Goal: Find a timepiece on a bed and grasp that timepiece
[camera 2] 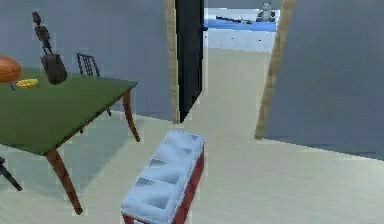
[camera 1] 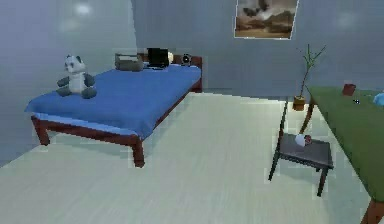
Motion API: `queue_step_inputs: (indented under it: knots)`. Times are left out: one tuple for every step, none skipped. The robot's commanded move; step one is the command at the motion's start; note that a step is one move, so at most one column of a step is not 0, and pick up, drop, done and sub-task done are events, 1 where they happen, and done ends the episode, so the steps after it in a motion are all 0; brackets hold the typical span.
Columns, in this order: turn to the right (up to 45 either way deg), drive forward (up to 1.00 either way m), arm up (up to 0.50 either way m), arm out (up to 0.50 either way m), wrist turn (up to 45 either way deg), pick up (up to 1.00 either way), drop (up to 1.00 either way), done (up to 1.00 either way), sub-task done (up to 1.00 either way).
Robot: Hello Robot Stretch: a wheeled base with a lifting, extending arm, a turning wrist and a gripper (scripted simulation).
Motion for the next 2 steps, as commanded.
queue_step_inputs:
  knots:
    - [0.0,1.00,0.00,0.00,0.0,0.00,0.00,0.00,0.00]
    - [-6.0,0.00,0.00,0.00,0.0,0.00,0.00,0.00,0.00]
